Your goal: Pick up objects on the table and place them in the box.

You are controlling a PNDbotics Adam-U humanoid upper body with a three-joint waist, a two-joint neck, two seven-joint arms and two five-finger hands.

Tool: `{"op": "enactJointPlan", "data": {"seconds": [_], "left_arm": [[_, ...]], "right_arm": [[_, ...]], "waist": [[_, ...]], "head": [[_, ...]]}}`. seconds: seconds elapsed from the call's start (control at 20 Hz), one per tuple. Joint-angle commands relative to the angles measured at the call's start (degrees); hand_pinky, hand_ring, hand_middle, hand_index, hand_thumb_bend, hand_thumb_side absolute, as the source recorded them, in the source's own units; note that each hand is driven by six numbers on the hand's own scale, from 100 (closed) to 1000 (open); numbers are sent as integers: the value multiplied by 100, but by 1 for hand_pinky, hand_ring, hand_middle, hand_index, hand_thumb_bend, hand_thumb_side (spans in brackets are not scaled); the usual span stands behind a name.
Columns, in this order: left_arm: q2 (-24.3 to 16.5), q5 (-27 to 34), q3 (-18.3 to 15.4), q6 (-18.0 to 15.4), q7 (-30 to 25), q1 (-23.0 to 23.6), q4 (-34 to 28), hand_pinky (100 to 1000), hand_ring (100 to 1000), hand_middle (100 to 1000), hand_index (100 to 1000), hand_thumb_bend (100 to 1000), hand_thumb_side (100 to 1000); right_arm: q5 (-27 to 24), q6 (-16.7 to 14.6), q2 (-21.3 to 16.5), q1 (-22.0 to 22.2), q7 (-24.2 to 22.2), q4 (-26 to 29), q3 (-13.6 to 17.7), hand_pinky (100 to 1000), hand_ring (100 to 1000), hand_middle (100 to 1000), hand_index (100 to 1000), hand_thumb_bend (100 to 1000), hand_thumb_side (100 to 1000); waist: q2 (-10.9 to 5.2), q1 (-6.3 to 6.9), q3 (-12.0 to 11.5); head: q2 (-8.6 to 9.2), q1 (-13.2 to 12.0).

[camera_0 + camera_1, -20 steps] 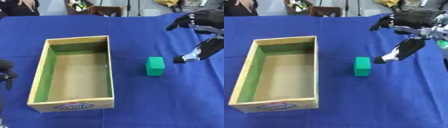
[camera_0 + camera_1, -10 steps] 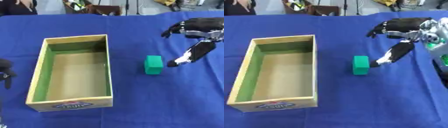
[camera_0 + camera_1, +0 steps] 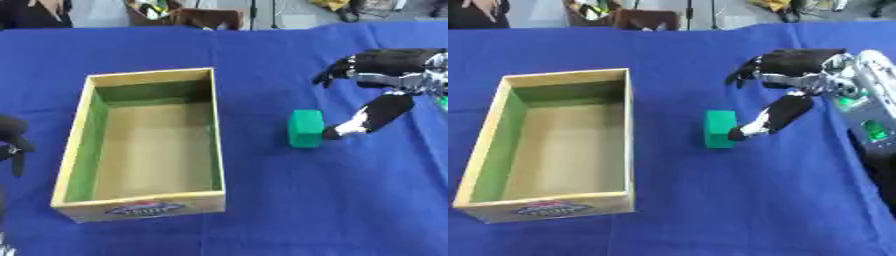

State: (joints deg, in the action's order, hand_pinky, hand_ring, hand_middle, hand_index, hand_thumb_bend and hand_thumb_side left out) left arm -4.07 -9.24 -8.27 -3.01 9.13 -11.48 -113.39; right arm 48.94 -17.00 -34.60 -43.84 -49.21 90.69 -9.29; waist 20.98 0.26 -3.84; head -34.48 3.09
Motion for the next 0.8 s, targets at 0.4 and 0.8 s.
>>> {"op": "enactJointPlan", "data": {"seconds": [0.4, 0.8], "left_arm": [[-104, -4, 33, 9, -8, -18, -120, 100, 354, 480, 468, 100, 894], [-84, -15, 37, 14, -15, -14, -120, 100, 354, 480, 468, 100, 896]], "right_arm": [[299, -299, 24, -10, -275, -58, -69, 862, 888, 778, 968, 561, 794], [722, -188, 153, 87, -269, -116, -91, 856, 886, 778, 960, 537, 799]], "waist": [[-132, -9, 25], [-101, -6, 29]], "head": [[169, -8], [210, -28]]}}
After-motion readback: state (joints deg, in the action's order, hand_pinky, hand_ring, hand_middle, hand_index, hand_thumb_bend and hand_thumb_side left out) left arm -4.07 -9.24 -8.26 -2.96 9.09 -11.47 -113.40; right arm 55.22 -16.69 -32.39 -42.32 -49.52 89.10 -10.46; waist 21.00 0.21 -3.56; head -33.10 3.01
